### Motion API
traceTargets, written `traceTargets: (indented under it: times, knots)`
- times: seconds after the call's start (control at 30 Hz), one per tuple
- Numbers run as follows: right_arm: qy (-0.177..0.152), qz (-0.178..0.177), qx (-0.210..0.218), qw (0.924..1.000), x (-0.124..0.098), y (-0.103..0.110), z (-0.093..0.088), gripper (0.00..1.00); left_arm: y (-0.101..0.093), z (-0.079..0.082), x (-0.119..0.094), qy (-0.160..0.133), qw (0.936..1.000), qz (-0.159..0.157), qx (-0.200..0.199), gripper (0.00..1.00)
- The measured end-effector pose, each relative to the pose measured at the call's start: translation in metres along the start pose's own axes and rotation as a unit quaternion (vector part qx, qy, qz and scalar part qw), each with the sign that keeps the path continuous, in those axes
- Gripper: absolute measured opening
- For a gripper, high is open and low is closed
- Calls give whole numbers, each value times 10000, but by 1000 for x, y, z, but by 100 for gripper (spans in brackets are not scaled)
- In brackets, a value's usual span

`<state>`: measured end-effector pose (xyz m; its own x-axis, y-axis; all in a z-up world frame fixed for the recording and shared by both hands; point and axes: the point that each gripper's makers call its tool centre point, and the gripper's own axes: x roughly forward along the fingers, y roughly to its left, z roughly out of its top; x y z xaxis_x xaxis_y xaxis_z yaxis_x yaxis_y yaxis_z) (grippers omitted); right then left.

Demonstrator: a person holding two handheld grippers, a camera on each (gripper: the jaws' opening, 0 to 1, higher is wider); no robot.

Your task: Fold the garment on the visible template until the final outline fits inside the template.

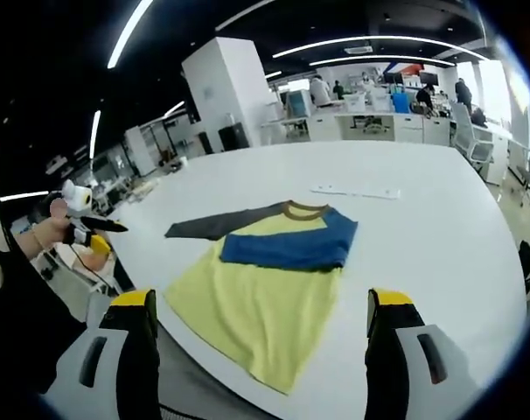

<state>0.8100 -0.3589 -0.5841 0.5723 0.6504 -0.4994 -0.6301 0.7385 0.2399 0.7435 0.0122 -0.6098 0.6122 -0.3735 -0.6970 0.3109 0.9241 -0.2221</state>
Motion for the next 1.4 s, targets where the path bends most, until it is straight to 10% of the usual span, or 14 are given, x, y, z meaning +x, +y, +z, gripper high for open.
traceTargets:
  times: [1.4]
  knots:
    - [597, -81, 162, 9981, 35, -3, -17, 99, 192, 12, 76, -305, 9909, 789, -1043, 77]
